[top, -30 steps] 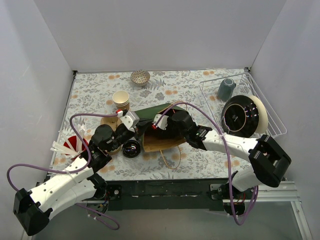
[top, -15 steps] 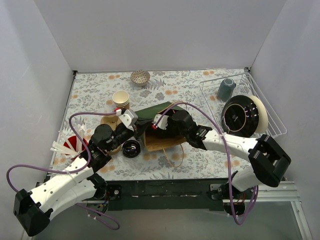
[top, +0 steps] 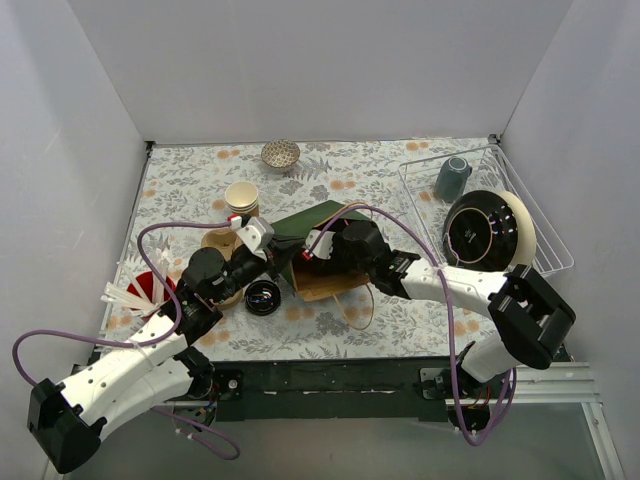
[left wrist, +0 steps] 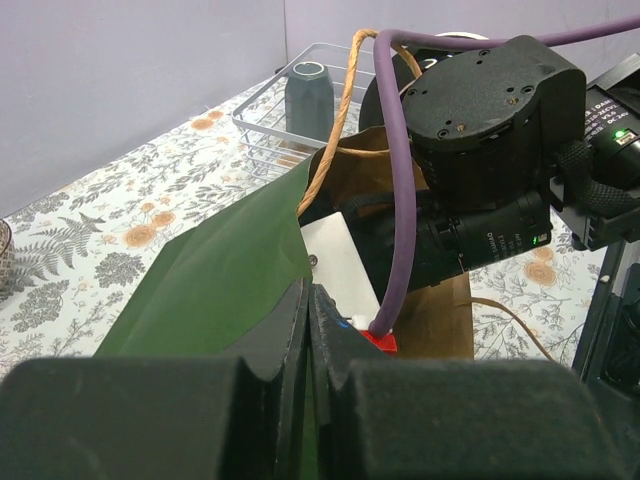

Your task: Pack the takeout coffee

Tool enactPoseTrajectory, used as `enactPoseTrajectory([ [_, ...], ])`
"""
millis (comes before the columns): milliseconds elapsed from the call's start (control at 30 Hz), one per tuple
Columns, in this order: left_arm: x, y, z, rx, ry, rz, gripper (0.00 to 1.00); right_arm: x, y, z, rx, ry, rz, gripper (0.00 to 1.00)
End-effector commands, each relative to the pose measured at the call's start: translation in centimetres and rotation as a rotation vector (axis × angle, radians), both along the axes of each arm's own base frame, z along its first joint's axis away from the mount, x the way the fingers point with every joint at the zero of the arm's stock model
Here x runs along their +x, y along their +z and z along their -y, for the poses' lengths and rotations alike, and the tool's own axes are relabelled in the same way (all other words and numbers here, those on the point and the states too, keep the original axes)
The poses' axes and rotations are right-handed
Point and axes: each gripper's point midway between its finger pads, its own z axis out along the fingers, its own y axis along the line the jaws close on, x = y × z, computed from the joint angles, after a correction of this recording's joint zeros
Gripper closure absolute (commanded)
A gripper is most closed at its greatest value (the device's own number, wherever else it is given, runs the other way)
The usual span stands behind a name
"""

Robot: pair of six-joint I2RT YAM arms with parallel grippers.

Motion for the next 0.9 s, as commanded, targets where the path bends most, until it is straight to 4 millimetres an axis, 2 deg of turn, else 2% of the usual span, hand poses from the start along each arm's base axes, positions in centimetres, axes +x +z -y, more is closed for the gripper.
enactPoseTrajectory([
  [0,-0.7,-0.1,0.6,-0.009,-0.048,-0.015,1.0,0.4,-0.1,-0.7,0.035,0.002,0.005,0.85],
  [133,-0.6,-0.1,0.5,-0.005,-0.045,-0.015,1.0,0.7,-0.2,-0.4,0.036,-0.022,0.005,0.8],
  [167,-0.6,-0.1,0.5,-0.005,-0.045,-0.015,1.0,0.8,0.0,-0.4,0.037,-0.024,0.006,0.73],
  [267,-0.5,0.1,0.5,-0.003,-0.038,-0.014,1.0,0.9,0.9,-0.7,0.054,-0.022,0.015,0.6],
  [500,0.1,0.6,0.5,0.0,-0.021,-0.01,1.0,0.9,2.4,-0.4,0.064,-0.034,0.018,0.46],
  [633,0.4,0.8,0.6,0.01,-0.016,-0.011,1.0,0.7,2.8,0.0,0.057,-0.035,0.004,0.35],
  [867,0.3,1.5,0.9,0.008,-0.033,0.003,1.0,0.1,3.7,0.6,0.06,-0.037,-0.008,0.26],
])
